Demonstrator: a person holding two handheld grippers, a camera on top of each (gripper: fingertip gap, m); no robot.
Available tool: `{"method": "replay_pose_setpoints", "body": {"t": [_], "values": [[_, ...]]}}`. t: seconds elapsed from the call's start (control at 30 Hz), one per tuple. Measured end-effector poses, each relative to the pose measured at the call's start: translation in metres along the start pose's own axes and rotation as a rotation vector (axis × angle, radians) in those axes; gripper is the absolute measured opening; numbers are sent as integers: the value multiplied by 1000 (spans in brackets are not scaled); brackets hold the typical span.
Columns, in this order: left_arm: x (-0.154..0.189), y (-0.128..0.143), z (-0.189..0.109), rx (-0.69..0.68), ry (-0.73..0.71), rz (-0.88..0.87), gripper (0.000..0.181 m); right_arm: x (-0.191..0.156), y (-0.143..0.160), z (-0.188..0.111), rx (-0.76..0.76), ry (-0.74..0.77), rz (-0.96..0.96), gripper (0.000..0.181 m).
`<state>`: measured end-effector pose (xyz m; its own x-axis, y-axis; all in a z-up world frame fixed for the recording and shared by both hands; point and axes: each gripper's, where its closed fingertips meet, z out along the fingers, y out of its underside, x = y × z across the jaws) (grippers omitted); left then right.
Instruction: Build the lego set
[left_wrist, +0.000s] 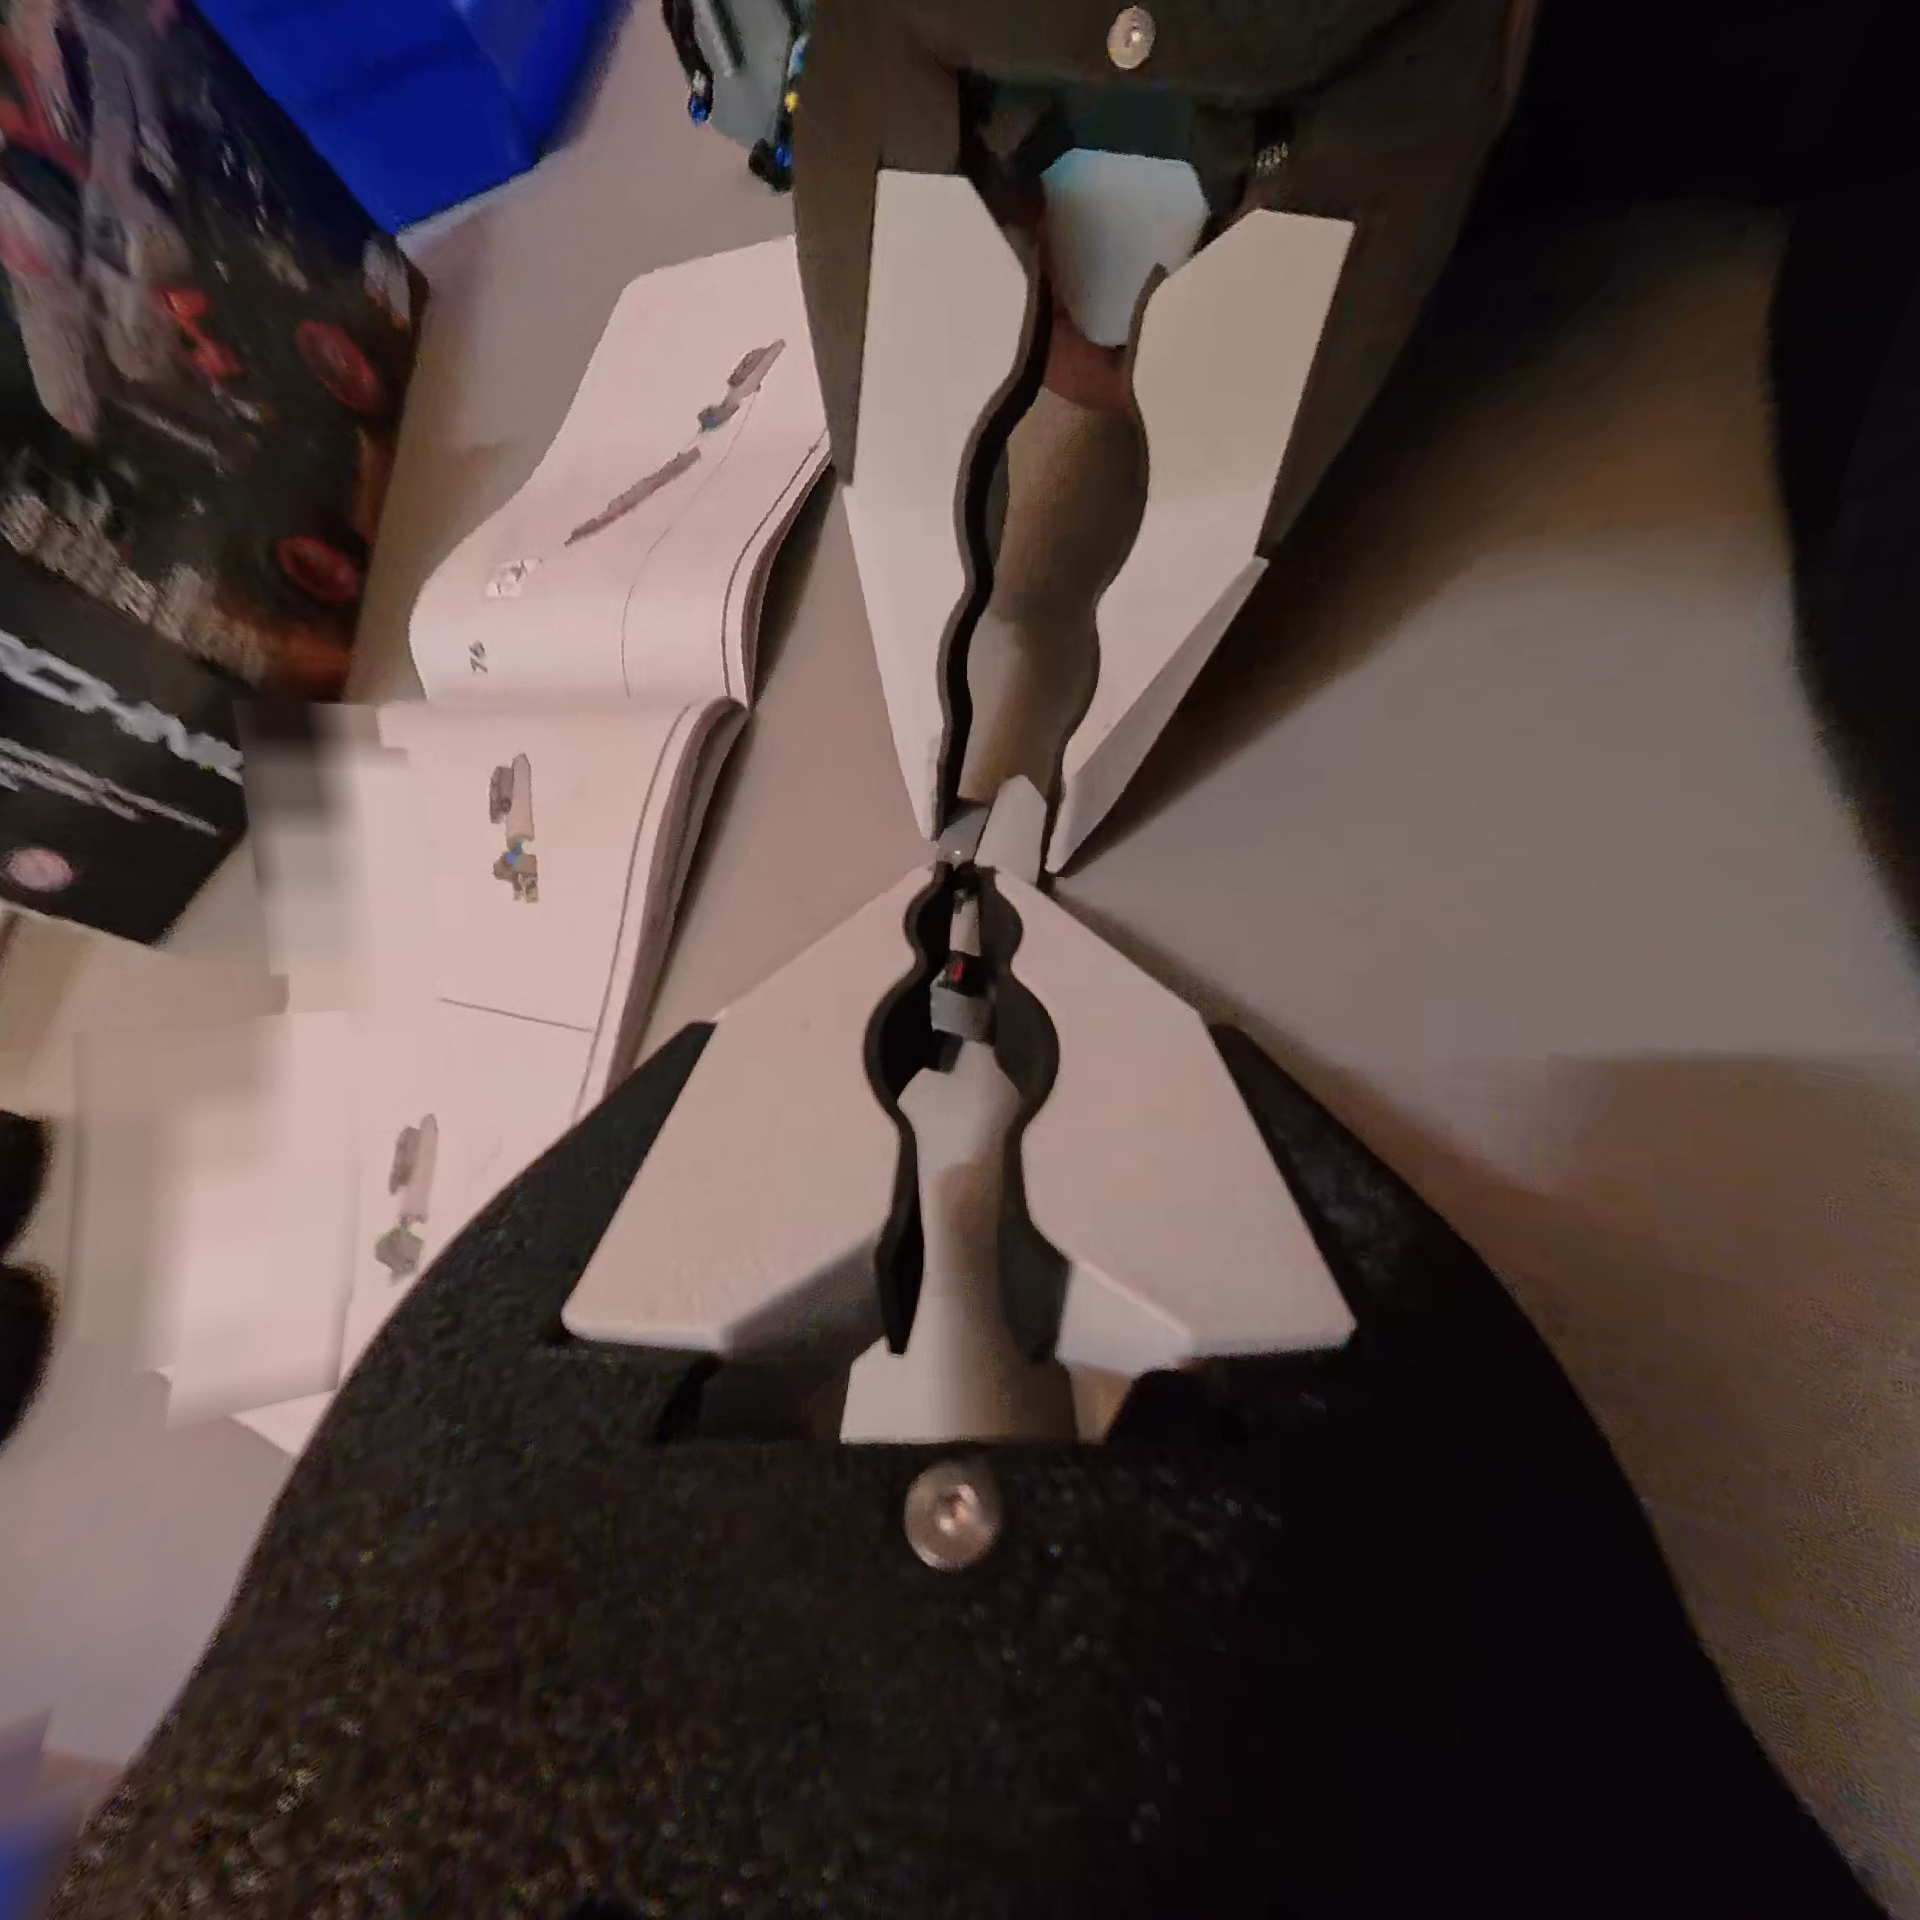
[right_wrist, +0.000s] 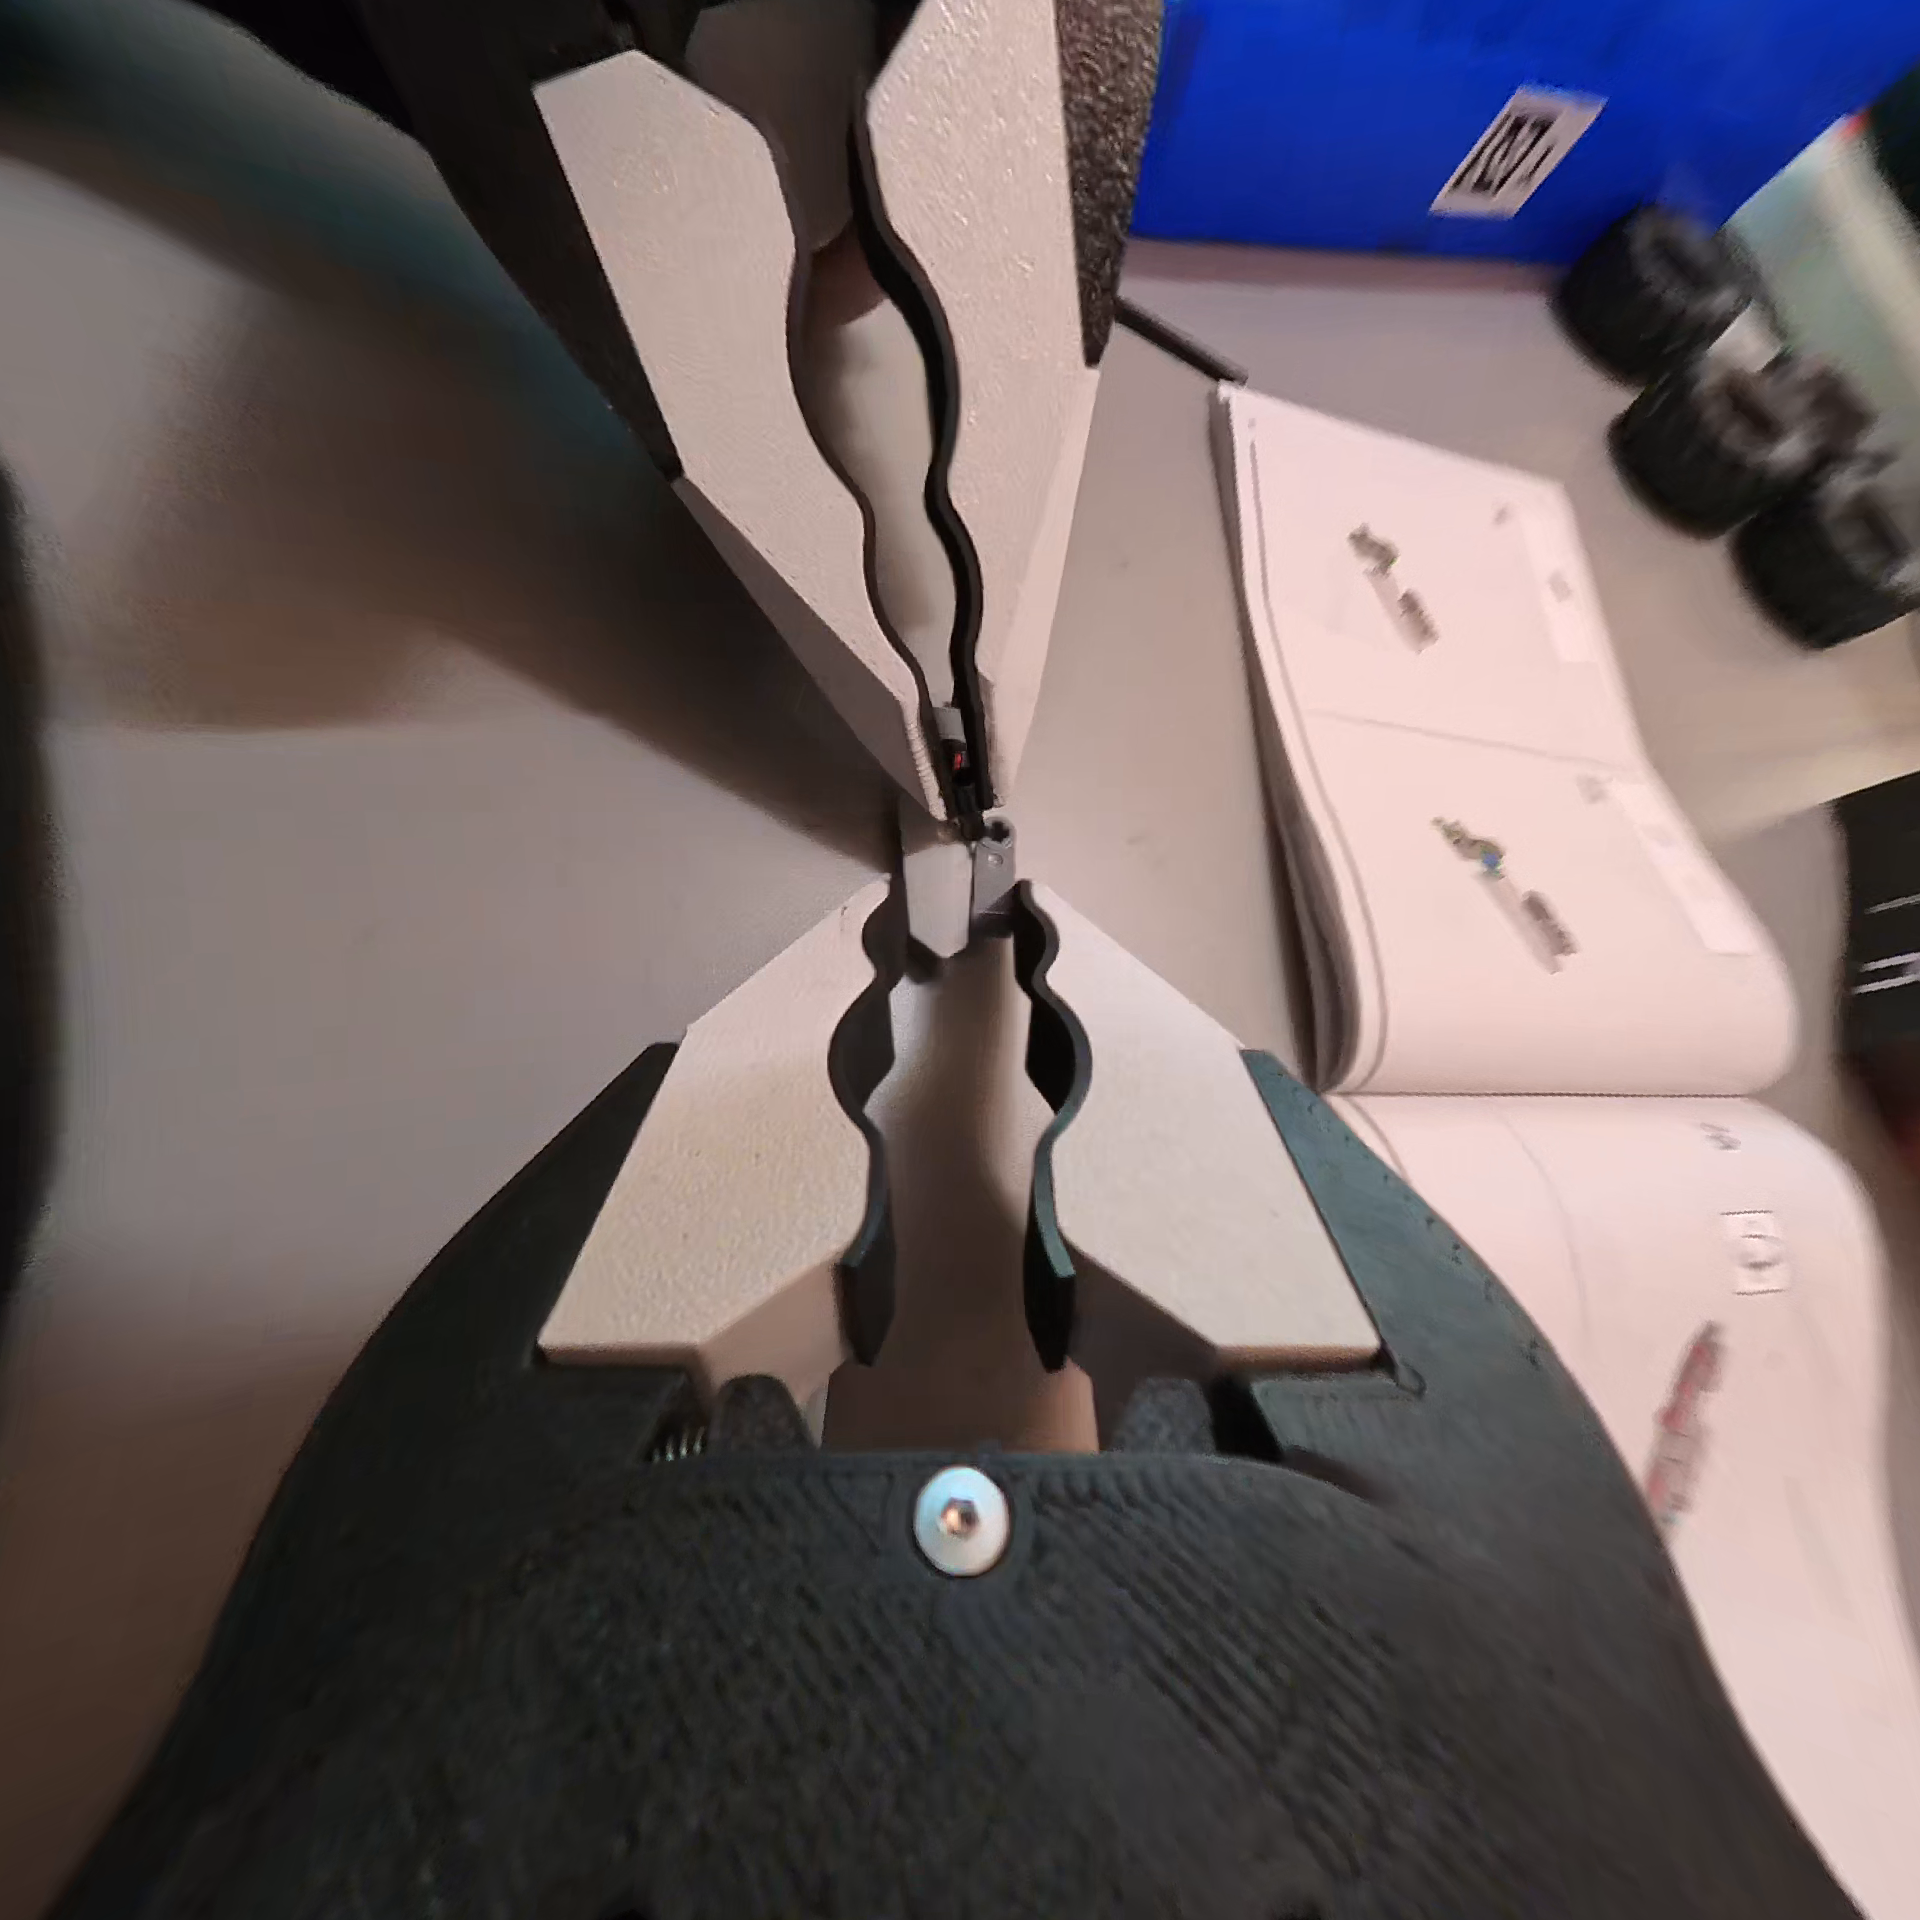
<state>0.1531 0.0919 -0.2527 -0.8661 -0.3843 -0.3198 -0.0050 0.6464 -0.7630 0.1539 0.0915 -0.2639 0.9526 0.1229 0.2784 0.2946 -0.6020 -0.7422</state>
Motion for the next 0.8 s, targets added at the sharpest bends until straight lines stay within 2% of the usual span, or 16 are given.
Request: {"method": "replay_pose_setpoints", "body": {"t": [0.13,0.3,0.47,0.8], "values": [[2,-5,-1,41,-45,146,1,0,-3,-3,24,92,-108,19],[2,-5,-3,55,-144,306,2,-1,-6,-5,43,136,-177,19],[-7,-3,-6,70,-211,336,2,0,-6,-5,51,146,-203,19],[-4,-6,-6,106,-195,397,2,0,-6,-4,46,121,-178,19]]}}
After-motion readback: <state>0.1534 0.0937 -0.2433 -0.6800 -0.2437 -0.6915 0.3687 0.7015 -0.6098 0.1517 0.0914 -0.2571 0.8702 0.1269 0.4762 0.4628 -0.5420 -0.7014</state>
